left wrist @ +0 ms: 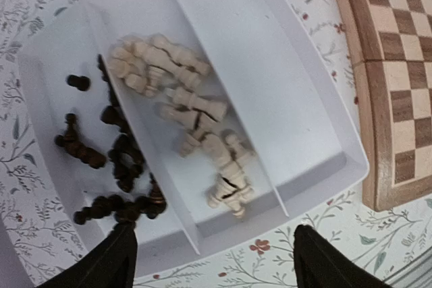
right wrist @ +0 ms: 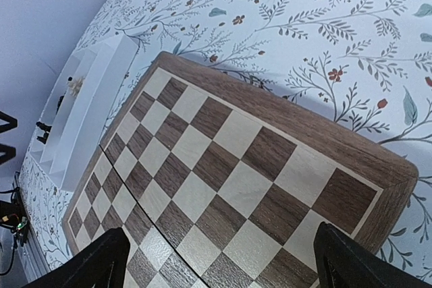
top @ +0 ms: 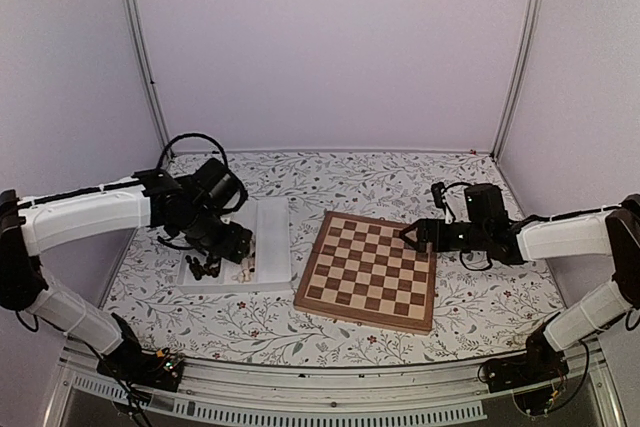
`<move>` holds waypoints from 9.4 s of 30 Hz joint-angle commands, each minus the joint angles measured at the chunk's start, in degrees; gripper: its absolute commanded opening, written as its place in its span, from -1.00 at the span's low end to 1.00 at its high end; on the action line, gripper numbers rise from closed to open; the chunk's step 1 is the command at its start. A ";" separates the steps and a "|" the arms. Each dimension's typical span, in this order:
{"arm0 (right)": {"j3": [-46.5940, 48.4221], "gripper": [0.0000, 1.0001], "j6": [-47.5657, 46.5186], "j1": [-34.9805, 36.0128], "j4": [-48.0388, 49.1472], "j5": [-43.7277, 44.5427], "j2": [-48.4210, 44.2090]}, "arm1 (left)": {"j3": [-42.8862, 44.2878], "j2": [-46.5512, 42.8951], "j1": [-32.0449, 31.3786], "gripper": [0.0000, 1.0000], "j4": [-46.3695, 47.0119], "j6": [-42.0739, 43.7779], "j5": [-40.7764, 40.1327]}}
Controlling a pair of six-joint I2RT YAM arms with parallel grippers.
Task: Set up the chess pieces on the board
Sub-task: Move the storage box to the center of the board, then pick up the chess piece from the storage box, then place the chess piece on the chessboard, then pick up the chess piece from the storage box.
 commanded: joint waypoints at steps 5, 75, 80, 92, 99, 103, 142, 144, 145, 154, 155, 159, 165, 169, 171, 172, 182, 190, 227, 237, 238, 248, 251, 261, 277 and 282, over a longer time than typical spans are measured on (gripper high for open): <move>-4.65 0.82 -3.61 0.42 4.20 4.73 -4.17 | -3.07 -5.64 14.63 0.29 -2.75 -6.01 -9.09; 2.14 0.56 -8.03 0.53 -13.62 7.90 -13.84 | 18.74 4.10 11.79 -0.97 -7.72 1.69 5.36; -1.93 0.61 -7.14 0.42 -15.01 16.19 -19.55 | 23.32 9.86 -0.47 -1.00 -3.12 4.86 10.54; -9.08 0.64 -7.15 0.43 -7.92 19.80 -31.02 | 36.24 28.91 -17.86 -1.00 -3.65 12.56 12.90; -11.64 0.64 -5.62 0.36 -5.65 20.70 -30.34 | 37.89 32.58 -21.08 -1.00 -2.79 13.99 13.14; -10.54 0.64 -5.61 0.39 -5.47 19.98 -27.04 | 38.22 34.51 -22.01 -1.00 -3.25 14.58 13.31; -8.98 0.68 -6.71 0.41 -5.30 18.95 -22.97 | 43.25 41.47 -23.98 -0.39 -7.64 13.47 14.29; -8.88 0.68 -6.81 0.44 -5.30 18.96 -22.98 | 43.39 41.39 -23.98 -0.35 -7.52 13.46 14.85; -8.84 0.68 -6.86 0.40 -5.30 18.96 -22.98 | 43.43 41.31 -23.98 -0.33 -7.52 13.48 14.93; -8.78 0.69 -7.00 0.41 -5.30 17.12 -22.80 | 43.45 41.81 -23.98 -0.47 -8.10 13.48 15.80; -8.79 0.69 -7.00 0.37 -5.29 17.10 -22.72 | 43.56 41.94 -23.98 -0.49 -8.05 13.46 15.82; -8.72 0.69 -7.08 0.40 -5.30 17.02 -22.75 | 43.93 42.30 -23.98 -0.54 -7.75 13.41 15.32; -8.74 0.69 -7.08 0.41 -5.30 16.94 -22.67 | 44.61 42.95 -24.00 -0.55 -7.70 13.03 14.72; -8.62 0.69 -7.04 0.38 -5.21 16.81 -22.46 | 44.97 42.97 -23.97 -0.56 -7.61 13.03 14.80; -8.65 0.69 -7.08 0.39 -5.21 16.77 -22.30 | 44.97 43.04 -23.98 -0.57 -7.57 13.05 15.20; -8.63 0.69 -7.04 0.39 -5.21 16.77 -22.23 | 44.93 43.13 -23.95 -0.57 -7.46 13.03 15.47; -8.74 0.69 -6.79 0.43 -5.21 16.51 -22.19 | 44.49 43.40 -23.91 -0.56 -6.97 12.94 15.45; -8.92 0.70 -6.65 0.38 -5.21 16.50 -22.61 | 45.01 38.00 -23.95 -0.13 -5.79 13.78 12.04; -6.80 0.61 -9.94 0.57 -5.41 11.80 -21.30 | -5.00 -4.32 18.97 -0.11 3.24 -0.16 3.78; -6.80 0.61 -10.12 0.62 -5.23 11.36 -21.35 | -6.07 0.99 24.06 -0.08 5.40 0.79 7.11; -6.85 0.61 -10.16 0.63 -5.07 10.92 -21.38 | -6.24 1.15 24.13 -0.09 5.76 0.90 6.87; -6.95 0.61 -10.16 0.61 -5.21 11.23 -21.09 | -8.37 2.95 24.34 -0.23 7.41 0.21 7.72; -7.06 0.61 -10.04 0.59 -5.21 11.38 -21.21 | -7.04 2.47 24.29 -0.23 5.19 -1.23 7.92; -7.01 0.61 -9.89 0.65 -5.16 11.47 -21.32 | -2.10 5.11 24.34 -0.16 -7.78 -1.60 8.08; -7.05 0.61 -9.63 0.55 -5.38 11.15 -21.27 | -1.30 13.57 24.13 -0.30 -7.01 -1.55 7.27; -7.07 0.61 -9.70 0.63 -5.29 11.14 -21.08 | -0.65 11.21 23.21 -0.18 -9.10 -2.32 4.67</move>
